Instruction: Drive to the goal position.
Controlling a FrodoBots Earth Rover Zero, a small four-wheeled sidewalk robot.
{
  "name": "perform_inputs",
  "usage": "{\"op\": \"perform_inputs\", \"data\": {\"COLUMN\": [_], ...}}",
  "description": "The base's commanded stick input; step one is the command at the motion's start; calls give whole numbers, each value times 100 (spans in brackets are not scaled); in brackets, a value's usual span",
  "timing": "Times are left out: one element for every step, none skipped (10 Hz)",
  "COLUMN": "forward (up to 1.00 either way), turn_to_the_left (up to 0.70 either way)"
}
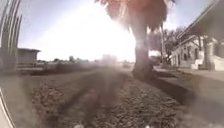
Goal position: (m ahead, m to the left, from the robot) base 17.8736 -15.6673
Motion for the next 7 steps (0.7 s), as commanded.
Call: {"op": "perform_inputs", "data": {"forward": [70,70,70,70,70,70,70], "turn_to_the_left": [0,0,0,0,0,0,0]}}
